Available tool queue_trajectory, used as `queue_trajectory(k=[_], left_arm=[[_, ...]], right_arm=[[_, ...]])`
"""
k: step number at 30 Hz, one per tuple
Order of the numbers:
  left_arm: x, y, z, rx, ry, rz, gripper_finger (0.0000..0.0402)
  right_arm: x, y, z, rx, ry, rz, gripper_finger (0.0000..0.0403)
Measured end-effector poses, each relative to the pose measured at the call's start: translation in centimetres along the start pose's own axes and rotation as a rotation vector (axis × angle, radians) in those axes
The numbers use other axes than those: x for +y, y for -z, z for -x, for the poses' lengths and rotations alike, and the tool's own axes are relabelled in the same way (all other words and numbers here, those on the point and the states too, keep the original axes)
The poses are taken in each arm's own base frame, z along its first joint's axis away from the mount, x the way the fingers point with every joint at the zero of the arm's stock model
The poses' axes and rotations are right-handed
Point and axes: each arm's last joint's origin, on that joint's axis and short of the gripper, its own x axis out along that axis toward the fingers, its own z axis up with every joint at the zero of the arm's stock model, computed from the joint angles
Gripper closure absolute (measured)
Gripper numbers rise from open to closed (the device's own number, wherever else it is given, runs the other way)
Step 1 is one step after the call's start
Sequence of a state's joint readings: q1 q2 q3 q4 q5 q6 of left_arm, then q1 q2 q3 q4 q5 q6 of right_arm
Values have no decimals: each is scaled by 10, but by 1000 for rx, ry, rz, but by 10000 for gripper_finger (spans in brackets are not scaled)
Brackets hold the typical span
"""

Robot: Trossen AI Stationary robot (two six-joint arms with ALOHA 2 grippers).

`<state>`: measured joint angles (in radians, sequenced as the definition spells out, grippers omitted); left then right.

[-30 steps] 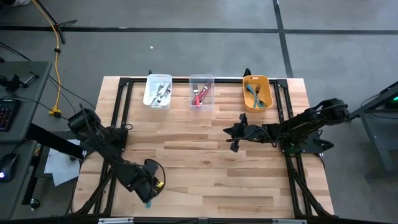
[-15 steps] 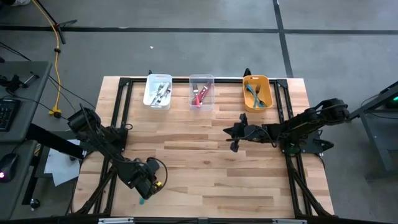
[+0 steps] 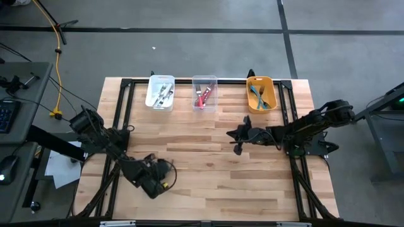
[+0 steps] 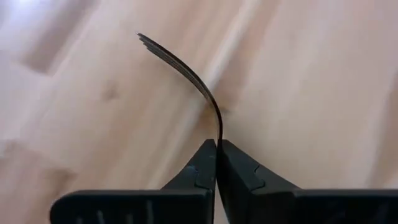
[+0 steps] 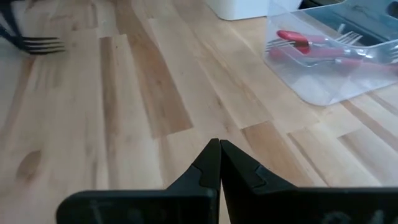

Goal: Sort silverware by color (type)
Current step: Put the blue fork into the yellow bin

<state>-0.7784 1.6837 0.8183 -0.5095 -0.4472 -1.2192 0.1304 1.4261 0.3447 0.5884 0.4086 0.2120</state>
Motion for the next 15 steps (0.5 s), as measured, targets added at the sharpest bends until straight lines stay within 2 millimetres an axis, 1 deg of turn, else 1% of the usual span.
queue_trajectory(k=[2,4,10,15], left_arm=[[1,-1,-7,-43,51,-19,398],[1,-7,-12,-115,117,-33,399],[10,-38,-29,-395,195,-109,400],[27,-62,-36,-608,267,-139,400]], right_arm=[[4,1,2,-4,-12,7,402],[9,0,3,-16,-31,13,402],[24,1,2,-84,-93,42,402],[29,8,-3,-95,-108,59,402]])
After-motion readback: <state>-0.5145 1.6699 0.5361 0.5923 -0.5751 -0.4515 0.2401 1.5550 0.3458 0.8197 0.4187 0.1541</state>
